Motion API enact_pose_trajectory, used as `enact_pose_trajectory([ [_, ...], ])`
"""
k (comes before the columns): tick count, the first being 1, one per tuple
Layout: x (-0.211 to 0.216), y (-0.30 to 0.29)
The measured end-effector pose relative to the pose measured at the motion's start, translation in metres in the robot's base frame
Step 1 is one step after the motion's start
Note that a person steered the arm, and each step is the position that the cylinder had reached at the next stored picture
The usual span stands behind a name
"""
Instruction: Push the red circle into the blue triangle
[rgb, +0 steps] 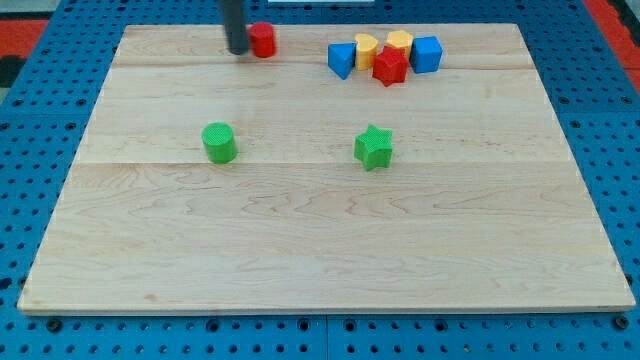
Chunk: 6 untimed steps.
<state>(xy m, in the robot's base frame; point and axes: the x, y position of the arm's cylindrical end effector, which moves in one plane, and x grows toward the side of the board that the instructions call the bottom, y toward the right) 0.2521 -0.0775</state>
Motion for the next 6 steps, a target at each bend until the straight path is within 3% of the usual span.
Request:
enact_pose_trajectory([
  [1,0.023,0.062],
  [2,0.026,0.011],
  [3,0.0,-0.034],
  [4,-0.044,-0.033],
  [5,-0.046,0.014],
  [6,-0.021,0.082],
])
